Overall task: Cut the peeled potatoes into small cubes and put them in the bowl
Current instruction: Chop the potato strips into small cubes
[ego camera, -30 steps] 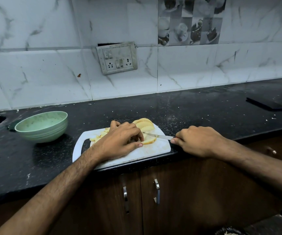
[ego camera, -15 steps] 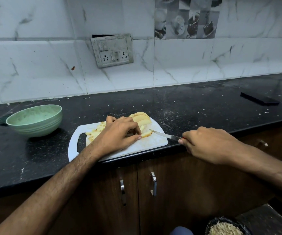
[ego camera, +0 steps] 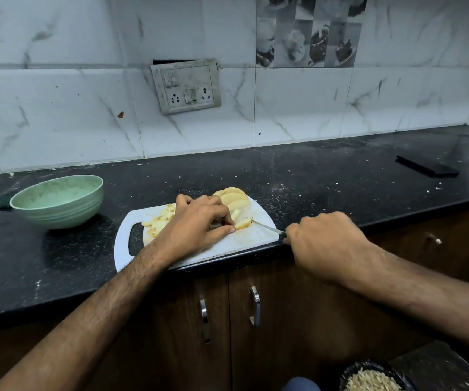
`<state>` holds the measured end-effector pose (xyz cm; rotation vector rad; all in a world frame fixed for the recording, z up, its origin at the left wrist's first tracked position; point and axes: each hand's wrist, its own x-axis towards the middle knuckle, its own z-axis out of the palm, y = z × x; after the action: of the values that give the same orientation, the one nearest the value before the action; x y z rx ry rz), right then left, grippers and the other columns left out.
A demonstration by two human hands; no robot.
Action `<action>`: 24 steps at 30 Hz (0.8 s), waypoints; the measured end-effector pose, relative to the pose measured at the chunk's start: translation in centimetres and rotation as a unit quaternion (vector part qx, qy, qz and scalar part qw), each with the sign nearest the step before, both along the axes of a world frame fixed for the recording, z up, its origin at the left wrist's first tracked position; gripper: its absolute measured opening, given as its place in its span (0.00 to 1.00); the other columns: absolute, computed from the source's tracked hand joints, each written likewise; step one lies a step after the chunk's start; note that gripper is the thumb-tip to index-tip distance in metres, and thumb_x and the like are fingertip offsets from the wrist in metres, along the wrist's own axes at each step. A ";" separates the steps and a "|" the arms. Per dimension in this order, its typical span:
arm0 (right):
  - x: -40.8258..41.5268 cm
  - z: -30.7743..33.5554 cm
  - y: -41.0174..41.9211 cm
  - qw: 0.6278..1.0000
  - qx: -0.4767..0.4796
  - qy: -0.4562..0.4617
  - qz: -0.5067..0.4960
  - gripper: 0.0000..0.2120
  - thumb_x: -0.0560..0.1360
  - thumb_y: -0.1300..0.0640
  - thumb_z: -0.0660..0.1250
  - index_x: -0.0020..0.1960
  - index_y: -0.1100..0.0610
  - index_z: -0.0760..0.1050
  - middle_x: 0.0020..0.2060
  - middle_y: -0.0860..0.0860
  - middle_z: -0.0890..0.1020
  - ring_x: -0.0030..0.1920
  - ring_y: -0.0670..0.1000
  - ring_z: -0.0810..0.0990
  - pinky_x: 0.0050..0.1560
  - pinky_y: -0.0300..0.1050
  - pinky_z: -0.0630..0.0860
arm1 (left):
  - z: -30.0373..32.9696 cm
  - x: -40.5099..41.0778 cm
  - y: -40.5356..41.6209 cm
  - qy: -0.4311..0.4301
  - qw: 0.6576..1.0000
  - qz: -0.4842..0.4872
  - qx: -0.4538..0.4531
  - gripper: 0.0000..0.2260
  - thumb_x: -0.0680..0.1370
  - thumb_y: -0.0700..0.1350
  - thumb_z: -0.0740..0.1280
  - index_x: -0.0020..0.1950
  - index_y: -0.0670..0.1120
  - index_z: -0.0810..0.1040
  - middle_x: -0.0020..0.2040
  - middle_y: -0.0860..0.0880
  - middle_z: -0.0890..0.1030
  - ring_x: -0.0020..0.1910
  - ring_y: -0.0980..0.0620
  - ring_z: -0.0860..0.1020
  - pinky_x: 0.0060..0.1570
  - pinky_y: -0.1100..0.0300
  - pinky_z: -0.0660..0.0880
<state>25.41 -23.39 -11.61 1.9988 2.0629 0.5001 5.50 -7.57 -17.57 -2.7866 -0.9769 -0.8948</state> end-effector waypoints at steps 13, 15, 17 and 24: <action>0.6 1.1 0.1 0.987 -0.067 0.135 -0.058 0.13 0.83 0.44 0.51 0.48 0.50 0.67 0.55 0.53 0.79 0.55 0.58 0.79 0.48 0.51 0.69 | -0.1 0.1 -0.1 0.002 1.000 0.002 0.020 0.05 0.78 0.57 0.70 0.48 0.57 0.81 0.45 0.60 0.76 0.50 0.59 0.74 0.53 0.56 0.53; 0.0 1.1 0.1 0.988 -0.070 0.129 -0.056 0.12 0.83 0.46 0.52 0.52 0.51 0.70 0.56 0.53 0.79 0.56 0.58 0.78 0.47 0.50 0.68 | -0.1 0.0 -0.1 -0.001 1.000 -0.001 0.022 0.05 0.78 0.57 0.70 0.47 0.57 0.82 0.45 0.60 0.76 0.50 0.59 0.74 0.53 0.56 0.54; -0.7 0.8 -0.2 0.993 -0.060 0.095 -0.043 0.12 0.83 0.49 0.53 0.57 0.53 0.72 0.56 0.53 0.79 0.55 0.58 0.79 0.47 0.51 0.69 | -0.1 0.0 -0.1 -0.003 1.000 -0.004 0.023 0.05 0.78 0.57 0.71 0.47 0.57 0.82 0.45 0.61 0.76 0.50 0.59 0.74 0.53 0.56 0.53; -0.8 -0.3 -1.0 1.000 0.007 0.006 0.000 0.13 0.83 0.52 0.53 0.57 0.53 0.75 0.54 0.53 0.81 0.54 0.58 0.81 0.43 0.50 0.70 | 0.0 -0.1 -0.2 -0.008 1.000 0.003 0.022 0.06 0.77 0.58 0.71 0.48 0.57 0.82 0.44 0.60 0.77 0.50 0.60 0.75 0.53 0.54 0.55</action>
<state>24.63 -24.38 -11.93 2.0136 2.0729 0.5054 5.39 -7.79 -17.58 -2.7419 -0.9553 -0.9269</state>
